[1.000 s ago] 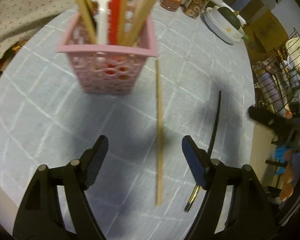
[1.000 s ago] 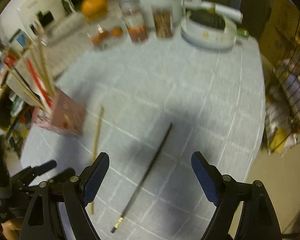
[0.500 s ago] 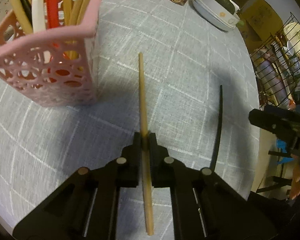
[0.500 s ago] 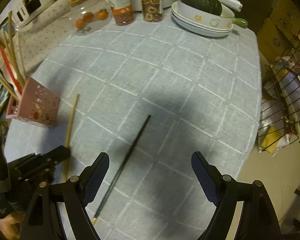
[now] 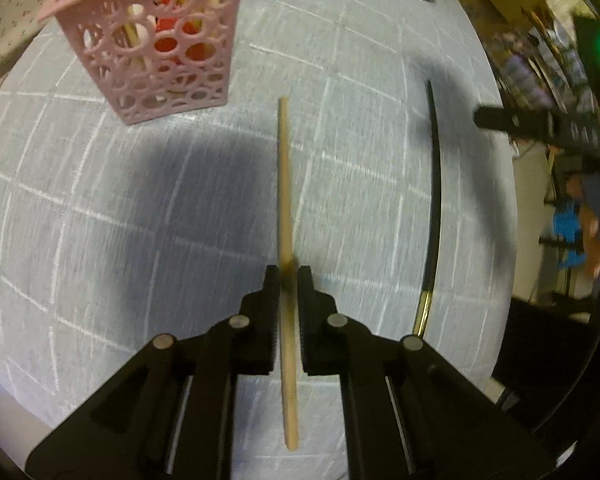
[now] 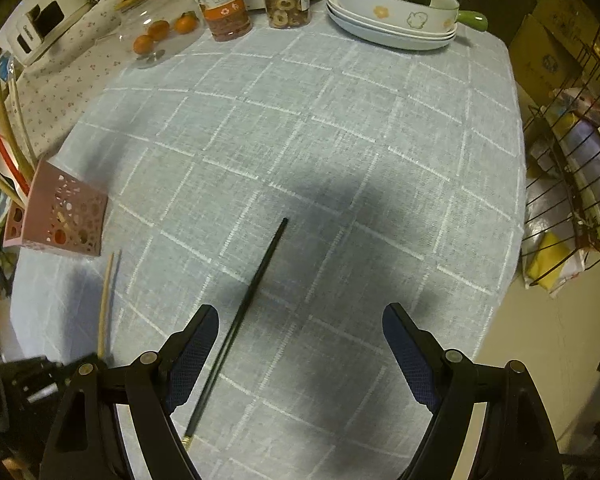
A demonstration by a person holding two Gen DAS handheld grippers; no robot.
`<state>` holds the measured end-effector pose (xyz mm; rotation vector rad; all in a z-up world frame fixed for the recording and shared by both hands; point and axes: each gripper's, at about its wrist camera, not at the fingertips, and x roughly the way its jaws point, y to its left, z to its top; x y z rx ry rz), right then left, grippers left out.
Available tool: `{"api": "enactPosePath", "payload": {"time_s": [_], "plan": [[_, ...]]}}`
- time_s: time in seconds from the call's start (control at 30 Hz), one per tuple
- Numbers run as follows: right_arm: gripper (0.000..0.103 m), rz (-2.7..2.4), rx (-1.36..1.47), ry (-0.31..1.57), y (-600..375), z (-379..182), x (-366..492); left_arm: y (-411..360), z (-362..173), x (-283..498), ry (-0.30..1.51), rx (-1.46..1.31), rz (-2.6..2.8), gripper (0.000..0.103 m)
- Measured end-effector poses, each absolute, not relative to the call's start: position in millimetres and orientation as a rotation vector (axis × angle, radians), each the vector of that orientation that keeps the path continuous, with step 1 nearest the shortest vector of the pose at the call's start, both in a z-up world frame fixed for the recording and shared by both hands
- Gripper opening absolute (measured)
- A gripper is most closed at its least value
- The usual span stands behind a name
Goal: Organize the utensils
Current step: 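Grasp the black chopstick with the right tool while the left tool lifts its chopstick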
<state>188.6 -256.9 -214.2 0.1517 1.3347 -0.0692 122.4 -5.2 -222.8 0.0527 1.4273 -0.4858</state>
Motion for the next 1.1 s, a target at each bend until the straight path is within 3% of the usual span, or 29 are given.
{"api": "enactPosePath", "payload": {"time_s": [0.1,0.33,0.47,0.63,0.77,0.93,1.1], "plan": [[0.085,-0.066,0.167,1.34,-254.5,-215.4,189.2,-4.5,-217.6,127.3,1.389,0.036,-0.477,0.013],[0.085,-0.066,0.172,1.357,-252.5,-221.2,190.5,-19.3,-214.9,151.5,1.324,-0.025,-0.454,0.014],[0.085,-0.064,0.185,1.373,-255.0,-227.2,194.2,-26.1,-225.3,161.2,1.338,-0.013,-0.403,0.023],[0.085,-0.063,0.192,1.386,-257.6,-234.2,197.9,-32.9,-231.2,165.0,1.346,-0.008,-0.392,0.023],[0.085,-0.056,0.19,1.381,-258.1,-237.6,201.2,-33.9,-231.1,163.6,1.375,-0.005,-0.38,0.007],[0.085,-0.038,0.218,1.372,-256.7,-243.5,207.8,-34.0,-220.8,155.1,1.382,-0.025,-0.417,0.007],[0.065,-0.057,0.198,1.374,-245.9,-251.1,212.9,-27.5,-195.0,140.5,1.323,-0.034,-0.462,0.007]]}}
